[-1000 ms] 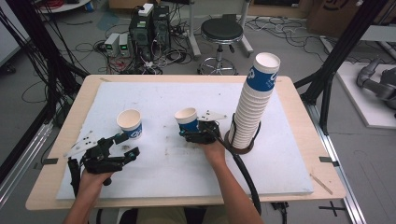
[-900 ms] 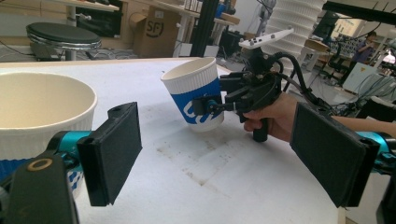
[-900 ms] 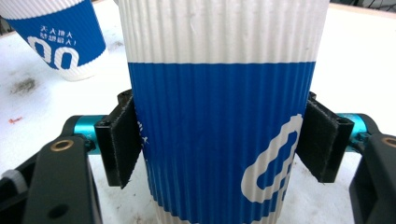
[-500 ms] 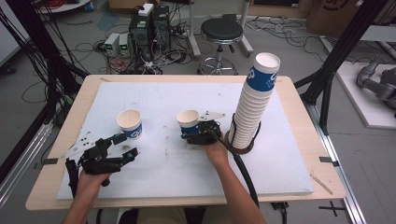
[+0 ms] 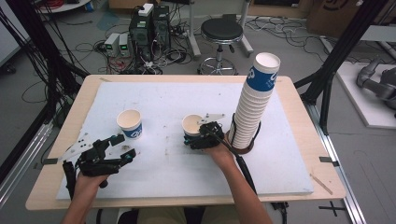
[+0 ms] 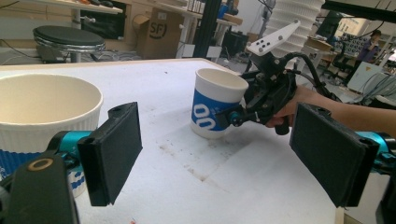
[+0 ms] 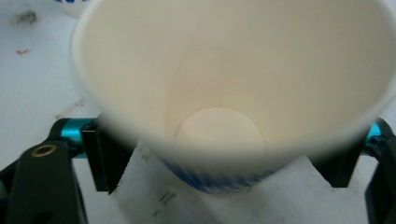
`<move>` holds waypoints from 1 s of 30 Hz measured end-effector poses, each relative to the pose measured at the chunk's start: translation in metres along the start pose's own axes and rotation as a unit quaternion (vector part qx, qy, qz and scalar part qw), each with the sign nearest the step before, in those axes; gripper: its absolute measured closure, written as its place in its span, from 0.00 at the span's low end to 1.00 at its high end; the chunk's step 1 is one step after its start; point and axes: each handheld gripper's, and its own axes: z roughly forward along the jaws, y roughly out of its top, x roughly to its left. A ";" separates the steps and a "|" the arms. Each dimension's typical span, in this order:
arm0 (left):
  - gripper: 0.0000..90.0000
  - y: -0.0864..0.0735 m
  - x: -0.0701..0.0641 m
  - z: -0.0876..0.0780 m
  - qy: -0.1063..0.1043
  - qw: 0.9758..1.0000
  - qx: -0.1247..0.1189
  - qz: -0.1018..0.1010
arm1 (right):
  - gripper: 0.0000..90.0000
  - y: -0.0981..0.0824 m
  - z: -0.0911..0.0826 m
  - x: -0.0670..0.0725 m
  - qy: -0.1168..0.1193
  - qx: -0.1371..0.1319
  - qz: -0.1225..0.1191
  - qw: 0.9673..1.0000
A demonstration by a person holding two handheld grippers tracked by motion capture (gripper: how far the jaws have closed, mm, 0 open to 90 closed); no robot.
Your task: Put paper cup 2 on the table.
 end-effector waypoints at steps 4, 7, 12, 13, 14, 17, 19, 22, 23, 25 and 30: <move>0.19 0.000 -0.001 -0.001 0.001 1.000 -0.001 -0.001 | 0.19 -0.002 -0.003 0.000 0.004 0.006 0.005 1.000; 0.19 0.000 -0.001 -0.001 0.000 1.000 0.000 0.000 | 0.19 -0.003 -0.009 0.001 0.007 0.009 0.002 1.000; 0.19 -0.001 -0.003 -0.002 0.000 1.000 0.001 -0.001 | 0.19 -0.010 -0.022 0.002 0.008 0.011 0.001 1.000; 0.19 -0.001 -0.003 -0.002 0.000 1.000 0.001 0.000 | 0.19 -0.012 -0.026 0.002 0.009 0.008 0.002 1.000; 0.19 -0.001 -0.004 -0.003 0.001 1.000 0.001 -0.001 | 0.19 -0.013 -0.028 0.002 0.009 0.006 0.004 1.000; 0.19 -0.002 -0.005 -0.003 0.001 1.000 0.000 -0.002 | 0.19 -0.019 -0.040 0.000 0.009 0.009 0.007 1.000; 0.19 -0.002 -0.006 -0.003 0.000 1.000 0.001 -0.002 | 0.19 -0.023 -0.050 0.001 0.025 -0.008 0.003 1.000; 0.19 -0.001 -0.007 -0.002 -0.003 1.000 0.000 -0.002 | 0.19 -0.025 -0.061 0.003 0.038 -0.020 -0.011 0.999; 0.19 0.000 -0.009 -0.001 -0.007 1.000 -0.002 -0.002 | 0.19 -0.028 -0.073 0.008 0.047 -0.038 -0.019 0.998; 0.19 0.002 -0.012 0.002 -0.009 1.000 -0.004 0.000 | 0.19 -0.030 -0.084 0.009 0.058 -0.058 -0.021 0.996; 0.19 0.006 -0.018 0.007 -0.014 1.000 0.001 0.011 | 0.19 -0.040 -0.120 0.011 0.076 -0.105 -0.027 0.991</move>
